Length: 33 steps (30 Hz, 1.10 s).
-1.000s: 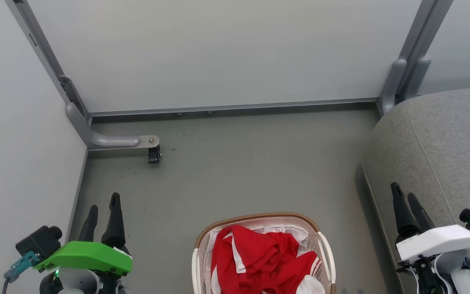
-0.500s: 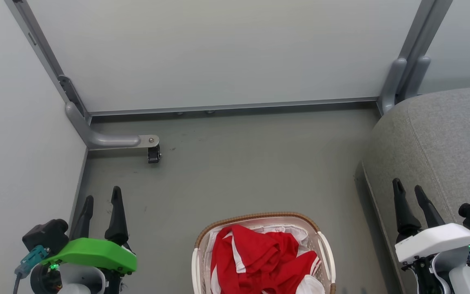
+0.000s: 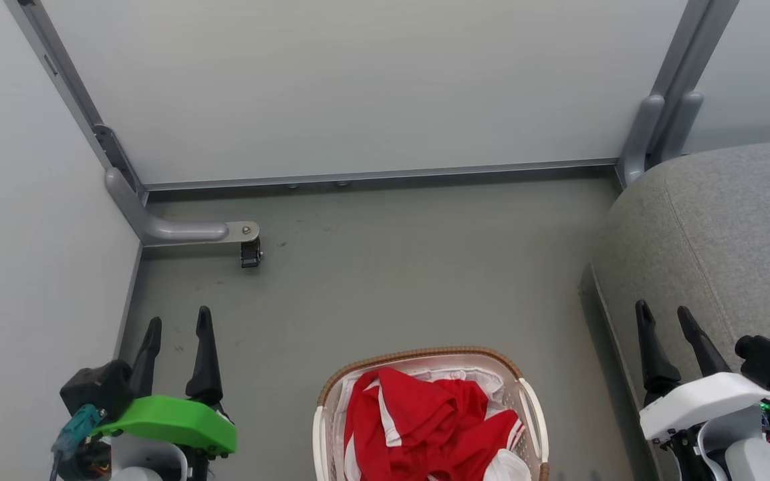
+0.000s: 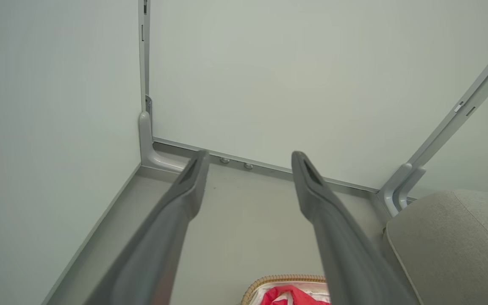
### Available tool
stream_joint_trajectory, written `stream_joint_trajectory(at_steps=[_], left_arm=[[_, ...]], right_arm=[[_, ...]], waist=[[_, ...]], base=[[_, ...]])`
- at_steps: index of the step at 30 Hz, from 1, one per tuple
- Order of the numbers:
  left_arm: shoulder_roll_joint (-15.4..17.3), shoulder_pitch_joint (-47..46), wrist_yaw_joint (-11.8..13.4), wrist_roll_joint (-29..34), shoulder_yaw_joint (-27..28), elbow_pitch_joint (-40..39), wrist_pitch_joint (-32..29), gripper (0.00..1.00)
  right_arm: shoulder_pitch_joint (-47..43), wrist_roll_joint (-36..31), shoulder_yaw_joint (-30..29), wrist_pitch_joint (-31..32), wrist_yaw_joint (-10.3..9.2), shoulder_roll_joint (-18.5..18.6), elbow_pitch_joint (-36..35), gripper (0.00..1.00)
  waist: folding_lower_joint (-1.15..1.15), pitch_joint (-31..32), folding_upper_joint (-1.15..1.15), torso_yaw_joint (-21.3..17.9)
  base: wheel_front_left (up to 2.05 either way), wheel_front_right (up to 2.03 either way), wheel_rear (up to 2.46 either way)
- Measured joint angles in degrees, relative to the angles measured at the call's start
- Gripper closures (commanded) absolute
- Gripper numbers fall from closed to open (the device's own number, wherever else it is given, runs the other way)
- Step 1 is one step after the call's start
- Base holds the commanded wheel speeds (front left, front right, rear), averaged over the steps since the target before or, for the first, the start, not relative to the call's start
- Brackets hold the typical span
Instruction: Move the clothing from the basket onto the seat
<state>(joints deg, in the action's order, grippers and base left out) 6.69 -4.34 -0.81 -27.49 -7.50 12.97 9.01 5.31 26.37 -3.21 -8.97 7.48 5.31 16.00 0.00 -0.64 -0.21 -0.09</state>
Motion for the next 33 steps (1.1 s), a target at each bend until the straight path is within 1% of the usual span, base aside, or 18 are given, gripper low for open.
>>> stream_joint_trajectory(at_steps=[5, 9, 14, 19, 22, 28, 33], left_arm=[[-0.9, 0.3, -2.3, 2.3, 0.1, 2.5, 0.7, 0.0], [-2.3, 0.0, -4.2, 3.9, -1.2, 4.9, 1.2, 0.0], [-3.4, -4.1, -5.8, 6.0, -4.0, 9.7, 1.8, 0.0], [-3.8, -9.9, -6.3, 7.0, -8.0, 15.2, 2.5, 0.0], [-3.9, -14.0, -6.5, 6.8, -11.5, 19.3, 2.9, 0.0], [-4.1, -22.9, -6.5, 4.3, -19.8, 28.4, 3.6, 0.0], [-4.1, -29.4, -6.5, 2.5, -23.6, 36.3, 4.2, 0.0]], right_arm=[[0.0, -2.5, 0.7, -0.7, 0.0, 0.0, 0.6, 0.0], [0.6, -4.3, 0.4, -1.2, 0.0, 0.0, 0.8, 0.0], [3.3, -7.7, 1.8, -1.9, 0.0, 0.3, -0.2, 0.0], [6.9, -9.4, 2.6, -2.5, 0.0, 0.4, -2.4, 0.0], [9.2, -10.8, 3.0, -2.8, 0.01, 0.1, -4.2, 0.0], [13.3, -12.9, 3.4, -3.6, 0.01, -1.2, -8.3, 0.0], [16.5, -15.1, 3.6, -4.2, 0.03, -1.9, -11.1, 0.0]], waist=[[0.0, -0.5, 0.0, -0.3], [0.0, -1.7, 0.0, -0.8], [0.0, -4.7, 0.0, -1.6], [0.0, -8.9, 0.0, -2.7], [0.0, -11.8, 0.0, -3.5], [0.0, -18.7, 0.0, -5.6], [0.0, -24.6, 0.0, -7.5]], base=[[0.0, 0.0, 0.0], [0.0, 0.0, 0.0], [0.0, 0.0, 0.0], [0.0, 0.0, 0.0], [0.0, 0.0, 0.0], [0.0, 0.0, 0.0], [0.0, 0.0, 0.0]])
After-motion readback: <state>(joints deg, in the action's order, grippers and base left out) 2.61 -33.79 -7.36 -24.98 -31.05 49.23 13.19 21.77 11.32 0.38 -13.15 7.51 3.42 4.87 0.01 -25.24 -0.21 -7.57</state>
